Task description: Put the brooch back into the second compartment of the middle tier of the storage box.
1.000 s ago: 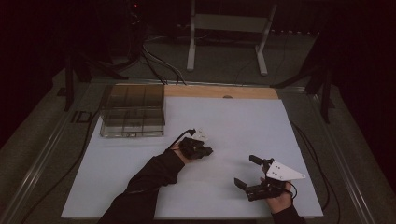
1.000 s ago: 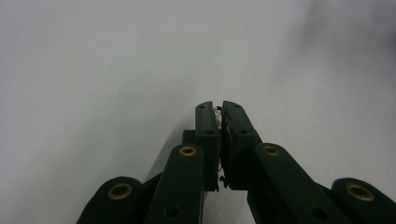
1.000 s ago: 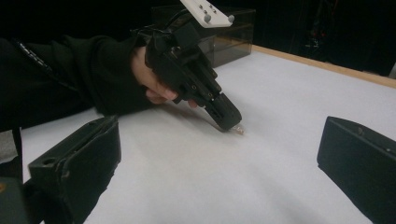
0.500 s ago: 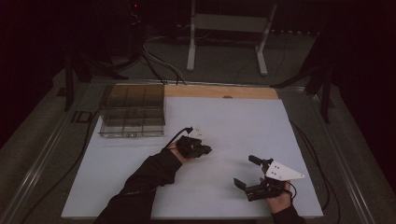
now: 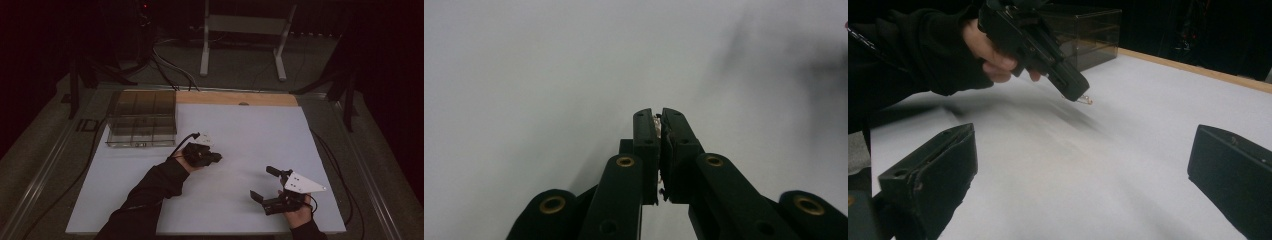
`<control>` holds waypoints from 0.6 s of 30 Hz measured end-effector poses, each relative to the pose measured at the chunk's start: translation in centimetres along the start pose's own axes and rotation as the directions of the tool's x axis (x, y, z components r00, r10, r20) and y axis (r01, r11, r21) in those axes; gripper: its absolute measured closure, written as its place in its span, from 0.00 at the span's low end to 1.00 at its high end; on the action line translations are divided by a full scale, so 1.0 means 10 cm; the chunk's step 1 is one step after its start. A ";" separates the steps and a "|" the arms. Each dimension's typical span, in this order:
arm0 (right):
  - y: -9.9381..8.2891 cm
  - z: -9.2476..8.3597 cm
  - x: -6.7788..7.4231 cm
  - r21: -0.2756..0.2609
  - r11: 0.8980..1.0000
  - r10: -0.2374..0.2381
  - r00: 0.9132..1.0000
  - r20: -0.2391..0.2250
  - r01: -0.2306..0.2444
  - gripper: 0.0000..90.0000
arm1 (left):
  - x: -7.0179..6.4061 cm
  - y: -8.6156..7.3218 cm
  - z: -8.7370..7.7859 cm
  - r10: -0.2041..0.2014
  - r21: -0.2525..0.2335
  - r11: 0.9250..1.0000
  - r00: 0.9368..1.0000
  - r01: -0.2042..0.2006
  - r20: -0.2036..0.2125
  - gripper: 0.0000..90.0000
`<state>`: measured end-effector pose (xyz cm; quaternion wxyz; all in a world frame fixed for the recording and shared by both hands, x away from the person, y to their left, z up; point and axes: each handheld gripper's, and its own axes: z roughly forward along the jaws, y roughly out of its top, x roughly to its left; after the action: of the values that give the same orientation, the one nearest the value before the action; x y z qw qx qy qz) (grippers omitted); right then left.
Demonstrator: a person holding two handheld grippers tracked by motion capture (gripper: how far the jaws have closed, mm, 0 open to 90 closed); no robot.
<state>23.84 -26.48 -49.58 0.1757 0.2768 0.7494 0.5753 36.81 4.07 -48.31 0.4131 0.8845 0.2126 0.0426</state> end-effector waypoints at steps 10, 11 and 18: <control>0.00 0.00 0.00 0.004 1.000 -0.001 1.000 0.002 0.001 0.00 | 0.02 0.02 -0.17 0.004 -0.009 1.000 1.000 -0.004 -0.019 0.97; 0.00 0.00 0.00 0.001 1.000 -0.003 1.000 0.003 0.003 0.00 | 0.02 0.02 -0.18 0.003 -0.009 1.000 1.000 -0.003 -0.021 0.97; 0.00 0.01 0.00 0.006 1.000 -0.005 1.000 0.000 0.005 0.00 | 0.04 0.03 -0.27 -0.001 -0.016 1.000 1.000 0.001 -0.030 0.97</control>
<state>23.87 -26.43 -49.61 0.1762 0.2756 0.7518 0.5725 36.58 5.95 -46.37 0.4170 0.8803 0.2190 0.0574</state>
